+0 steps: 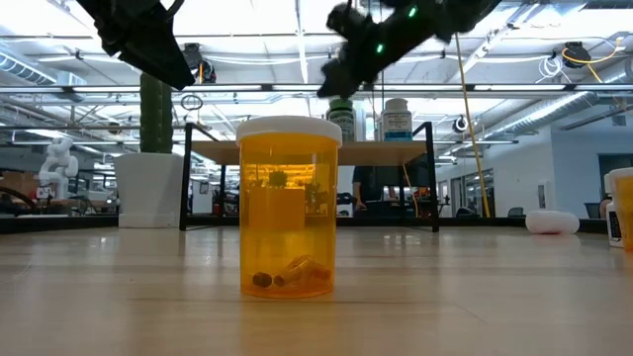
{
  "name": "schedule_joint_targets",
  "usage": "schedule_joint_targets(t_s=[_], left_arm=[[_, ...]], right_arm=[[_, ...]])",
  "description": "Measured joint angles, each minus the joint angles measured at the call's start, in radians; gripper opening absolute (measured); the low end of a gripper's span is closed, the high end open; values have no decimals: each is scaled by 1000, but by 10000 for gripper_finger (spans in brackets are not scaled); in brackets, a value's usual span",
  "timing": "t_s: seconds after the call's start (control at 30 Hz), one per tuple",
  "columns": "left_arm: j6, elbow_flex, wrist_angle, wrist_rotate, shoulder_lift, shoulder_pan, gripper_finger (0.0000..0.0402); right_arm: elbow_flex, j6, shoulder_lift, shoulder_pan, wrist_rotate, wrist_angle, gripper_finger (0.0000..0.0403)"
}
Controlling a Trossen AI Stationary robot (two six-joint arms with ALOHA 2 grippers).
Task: Pick and place medicine bottles onto shelf by color
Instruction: Put the left orange capsule bottle on the shelf
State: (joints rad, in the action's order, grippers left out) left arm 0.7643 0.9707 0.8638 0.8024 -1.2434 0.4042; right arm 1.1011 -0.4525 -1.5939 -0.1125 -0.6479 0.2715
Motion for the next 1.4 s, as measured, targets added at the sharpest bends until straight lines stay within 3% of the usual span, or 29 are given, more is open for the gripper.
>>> schedule_joint_targets(t_s=[0.1, 0.27, 0.37, 0.57, 0.77, 0.93, 1.13, 1.4], left_arm=[[-4, 0, 0, 0, 0, 0, 200], [-35, 0, -2, 1, 0, -5, 200], [-45, 0, -4, 2, 0, -26, 200], [-116, 1, -33, 2, 0, -78, 200], [-246, 1, -147, -27, 0, -130, 200], [-273, 1, -197, -79, 0, -137, 200], [-297, 1, -206, -82, 0, -134, 200], [-363, 1, -224, -84, 0, -149, 200]], right_arm=[[0, 88, 49, 51, 122, -93, 165], [1, 326, 68, 111, 617, -178, 207], [1, 365, 32, 167, 787, -160, 237], [1, 340, -84, 283, 844, -130, 300], [1, 400, -189, 316, 1062, -2, 342], [34, 417, -300, 353, 1142, 74, 347], [132, 397, -428, 392, 1150, 57, 347], [163, 341, -451, 381, 1175, -60, 335]])
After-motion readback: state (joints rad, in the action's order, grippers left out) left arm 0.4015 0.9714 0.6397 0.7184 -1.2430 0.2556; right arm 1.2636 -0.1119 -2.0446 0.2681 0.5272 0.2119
